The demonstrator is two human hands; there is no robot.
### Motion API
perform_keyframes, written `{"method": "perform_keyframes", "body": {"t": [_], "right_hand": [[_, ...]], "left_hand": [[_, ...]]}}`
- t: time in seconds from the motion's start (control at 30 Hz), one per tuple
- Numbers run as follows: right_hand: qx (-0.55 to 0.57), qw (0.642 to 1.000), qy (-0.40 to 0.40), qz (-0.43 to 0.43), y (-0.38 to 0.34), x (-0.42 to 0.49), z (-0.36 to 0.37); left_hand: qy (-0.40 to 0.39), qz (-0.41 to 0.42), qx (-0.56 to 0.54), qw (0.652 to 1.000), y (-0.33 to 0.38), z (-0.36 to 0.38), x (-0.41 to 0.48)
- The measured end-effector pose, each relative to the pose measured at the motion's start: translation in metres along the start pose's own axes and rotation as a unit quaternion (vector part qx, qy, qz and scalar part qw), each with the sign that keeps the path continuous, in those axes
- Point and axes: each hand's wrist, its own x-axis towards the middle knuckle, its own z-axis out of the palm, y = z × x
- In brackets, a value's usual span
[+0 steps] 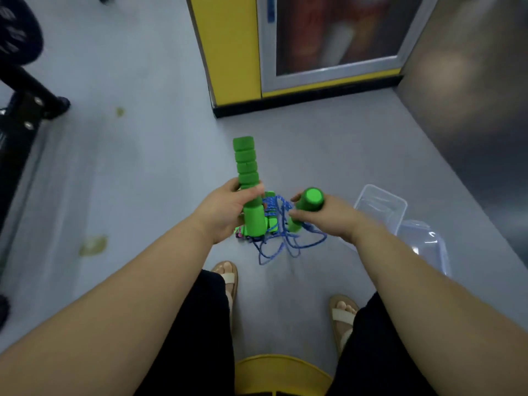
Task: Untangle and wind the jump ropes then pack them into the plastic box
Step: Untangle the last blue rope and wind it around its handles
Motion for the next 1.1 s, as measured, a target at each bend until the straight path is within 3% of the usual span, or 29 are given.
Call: {"method": "perform_keyframes", "body": {"t": [0.1, 0.2, 0.3, 0.37, 0.43, 0.5, 0.6, 0.7, 0.77, 0.87, 0.93, 1.0, 1.1], "right_hand": [[-0.056, 0.993, 0.098, -0.017, -0.023, -0.047, -0.004], [-0.17, 0.961, 0.212, -0.049, -0.058, -0.095, -0.028], [-0.13, 0.922, 0.336, -0.144, -0.088, -0.135, -0.051], [-0.159, 0.93, 0.307, -0.125, -0.096, -0.148, -0.061], [-0.154, 0.96, 0.224, -0.065, -0.098, -0.16, -0.065], [-0.044, 0.978, 0.191, -0.065, -0.102, -0.174, -0.064], [0.088, 0.974, 0.186, -0.097, -0.101, -0.185, -0.05], [0.177, 0.974, 0.106, -0.094, -0.099, -0.195, -0.025], [0.27, 0.958, 0.005, -0.093, -0.095, -0.202, -0.008], [0.43, 0.895, -0.097, -0.071, -0.091, -0.209, 0.008], [0.488, 0.869, -0.077, -0.032, -0.088, -0.208, 0.018], [0.478, 0.878, 0.006, -0.014, -0.081, -0.201, 0.032], [0.445, 0.889, 0.101, -0.043, -0.069, -0.194, 0.055]], "left_hand": [[0.025, 0.064, 0.068, 0.995, 0.015, 0.007, -0.042], [0.062, 0.157, 0.152, 0.974, 0.034, 0.015, -0.079], [0.069, 0.192, 0.148, 0.968, 0.048, 0.02, -0.108], [0.053, 0.192, 0.132, 0.971, 0.054, 0.02, -0.123], [0.027, 0.187, 0.116, 0.975, 0.058, 0.022, -0.135], [-0.014, 0.176, 0.075, 0.981, 0.056, 0.024, -0.145], [-0.048, 0.179, 0.045, 0.982, 0.043, 0.024, -0.149], [-0.027, 0.243, 0.129, 0.961, 0.027, 0.03, -0.155], [-0.029, 0.289, 0.178, 0.94, 0.015, 0.036, -0.156], [-0.076, 0.275, 0.172, 0.943, -0.004, 0.038, -0.158], [-0.12, 0.245, 0.157, 0.949, -0.013, 0.034, -0.159], [-0.151, 0.205, 0.11, 0.961, -0.019, 0.034, -0.162], [-0.082, 0.198, 0.055, 0.975, -0.03, 0.044, -0.17]]}}
